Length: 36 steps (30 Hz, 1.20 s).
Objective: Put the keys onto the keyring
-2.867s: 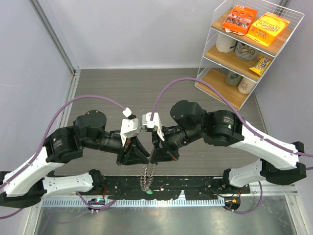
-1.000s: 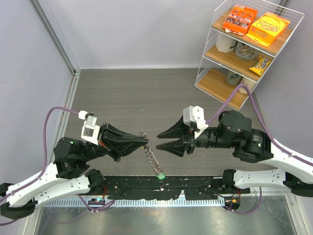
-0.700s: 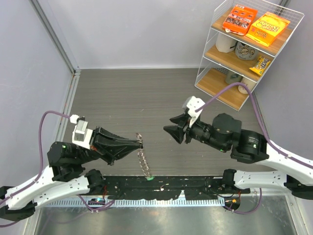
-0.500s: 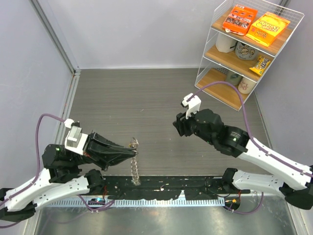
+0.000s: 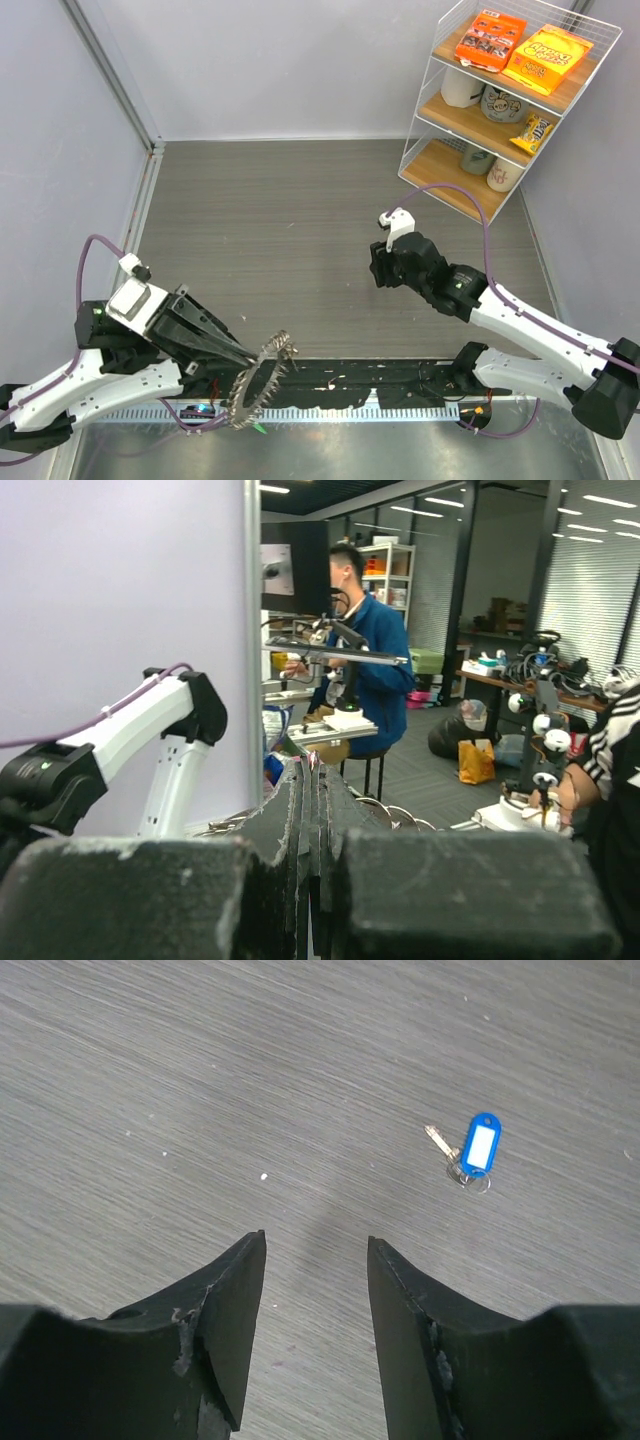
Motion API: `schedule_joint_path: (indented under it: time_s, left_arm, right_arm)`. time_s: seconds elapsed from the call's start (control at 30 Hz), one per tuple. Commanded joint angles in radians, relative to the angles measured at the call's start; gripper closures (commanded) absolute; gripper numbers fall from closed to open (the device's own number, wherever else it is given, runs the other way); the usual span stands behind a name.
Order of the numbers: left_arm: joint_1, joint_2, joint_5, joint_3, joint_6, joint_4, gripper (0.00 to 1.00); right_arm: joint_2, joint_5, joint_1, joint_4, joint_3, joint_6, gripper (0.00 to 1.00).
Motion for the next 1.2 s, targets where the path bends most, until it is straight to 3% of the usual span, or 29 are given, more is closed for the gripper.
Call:
schedule_joint_path:
  time_s: [0.0,0.37,0.7,0.97,1.17]
  left_arm:
    - [-0.003,0.007,0.069,0.039,-0.063,0.143,1.00]
    - [-0.003,0.029,0.077,0.018,-0.140,0.232,1.00]
    - [-0.003,0.021,-0.046,0.027,-0.021,-0.010,1.00]
    - [-0.003,0.004,-0.057,0.033,0.036,-0.098,1.00]
    - [-0.003,-0.016,-0.061,0.034,0.082,-0.147,1.00]
  right_arm:
    - [-0.024,0.013,-0.030,0.065,-0.040,0.034,0.48]
    - [-0.027,0.011,-0.123,0.048,-0.046,0.074,0.43]
    - [0.068,-0.041,-0.313,0.024,-0.003,0.098,0.44]
    - [0.160,-0.125,-0.456,0.186,-0.092,0.172,0.49]
    - [0.275,-0.193,-0.481,0.270,-0.111,0.176,0.50]
